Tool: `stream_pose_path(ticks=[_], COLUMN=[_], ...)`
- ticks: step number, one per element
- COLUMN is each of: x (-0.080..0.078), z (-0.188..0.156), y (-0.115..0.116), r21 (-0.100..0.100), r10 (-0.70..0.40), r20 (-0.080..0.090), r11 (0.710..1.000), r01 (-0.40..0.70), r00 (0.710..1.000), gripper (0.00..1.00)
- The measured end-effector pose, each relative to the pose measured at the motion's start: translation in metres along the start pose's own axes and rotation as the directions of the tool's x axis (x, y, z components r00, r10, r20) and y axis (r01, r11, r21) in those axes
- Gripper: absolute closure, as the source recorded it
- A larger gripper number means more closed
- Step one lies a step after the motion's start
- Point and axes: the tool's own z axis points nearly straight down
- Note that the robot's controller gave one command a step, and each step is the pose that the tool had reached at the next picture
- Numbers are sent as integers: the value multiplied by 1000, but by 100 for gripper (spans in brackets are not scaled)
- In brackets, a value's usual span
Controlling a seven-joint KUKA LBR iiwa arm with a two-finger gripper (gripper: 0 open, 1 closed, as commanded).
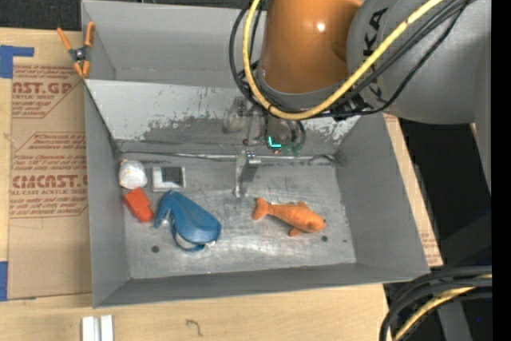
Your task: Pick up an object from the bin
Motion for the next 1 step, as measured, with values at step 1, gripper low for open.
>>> stream_pose_path(ticks=[1], x=[-1], z=[-5], y=[-1], r21=[-1], r10=[1], r20=[8], r11=[1000], r01=[-1], r00=[1000], gripper=[0])
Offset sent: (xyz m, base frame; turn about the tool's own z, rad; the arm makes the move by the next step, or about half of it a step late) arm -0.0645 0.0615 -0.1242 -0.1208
